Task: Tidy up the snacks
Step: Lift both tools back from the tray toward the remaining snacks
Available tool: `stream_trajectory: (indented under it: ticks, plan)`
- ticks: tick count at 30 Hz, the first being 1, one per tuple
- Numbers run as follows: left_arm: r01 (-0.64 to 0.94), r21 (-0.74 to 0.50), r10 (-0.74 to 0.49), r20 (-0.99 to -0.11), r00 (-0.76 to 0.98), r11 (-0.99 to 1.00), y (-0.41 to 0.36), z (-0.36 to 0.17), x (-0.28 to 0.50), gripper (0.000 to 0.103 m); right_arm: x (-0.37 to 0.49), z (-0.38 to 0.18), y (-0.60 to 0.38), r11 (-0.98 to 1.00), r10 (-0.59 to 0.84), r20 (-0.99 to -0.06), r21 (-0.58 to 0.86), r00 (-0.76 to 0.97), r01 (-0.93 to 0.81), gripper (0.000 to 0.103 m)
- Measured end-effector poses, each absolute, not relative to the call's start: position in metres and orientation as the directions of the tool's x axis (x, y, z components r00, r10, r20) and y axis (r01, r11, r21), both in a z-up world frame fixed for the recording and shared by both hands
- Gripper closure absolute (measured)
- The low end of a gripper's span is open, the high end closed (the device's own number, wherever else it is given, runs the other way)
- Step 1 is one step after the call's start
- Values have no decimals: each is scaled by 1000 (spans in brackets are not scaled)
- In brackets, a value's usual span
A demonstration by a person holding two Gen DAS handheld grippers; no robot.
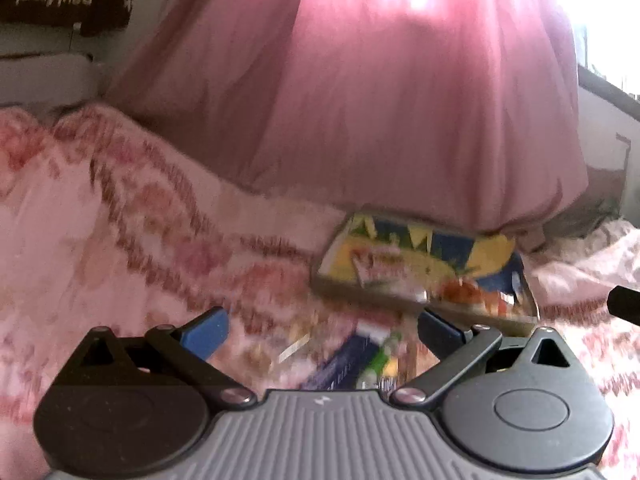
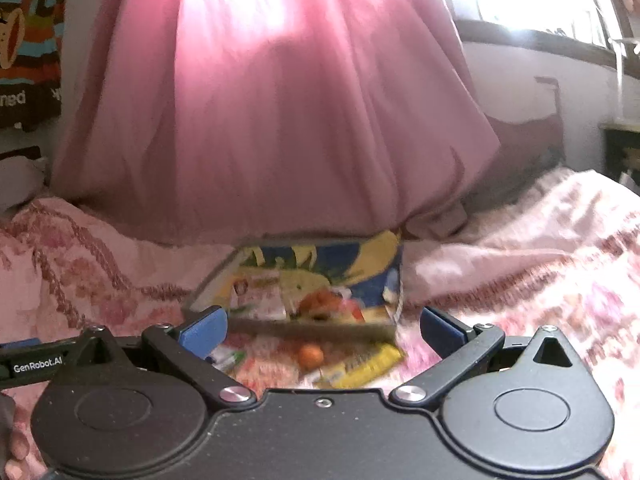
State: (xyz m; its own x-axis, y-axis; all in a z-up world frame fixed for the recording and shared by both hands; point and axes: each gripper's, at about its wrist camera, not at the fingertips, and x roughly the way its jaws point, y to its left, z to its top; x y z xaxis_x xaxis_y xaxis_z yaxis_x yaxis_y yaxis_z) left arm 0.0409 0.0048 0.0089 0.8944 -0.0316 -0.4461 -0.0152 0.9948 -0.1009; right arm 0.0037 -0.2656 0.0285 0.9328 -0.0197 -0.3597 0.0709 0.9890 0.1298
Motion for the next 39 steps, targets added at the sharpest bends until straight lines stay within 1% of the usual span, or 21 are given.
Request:
stream_trajectory:
  ticks: [5, 14, 21, 29, 39]
  plan:
    - [-23, -115, -35, -476, 879, 993, 11, 6, 19, 0, -23, 22, -260, 987, -18, -389, 140, 921, 79, 0]
    - [-30, -56, -1, -490, 872, 998, 6, 6, -2, 0, -41, 18, -246, 988, -54, -422, 108, 905, 110, 0]
    - [-47, -30, 26, -490, 871, 998, 8, 5, -9, 0, -41, 9, -237, 990, -57, -478, 85, 876, 111, 0]
    - [-56, -13, 41, -501, 864, 998, 8, 4, -7, 0, -36, 3, -232, 993, -40, -519, 72, 854, 90, 0]
    - [-77, -3, 64, -516, 854, 997, 10, 2, -3, 0, -31, 0, -230, 994, -14, -546, 80, 838, 69, 0]
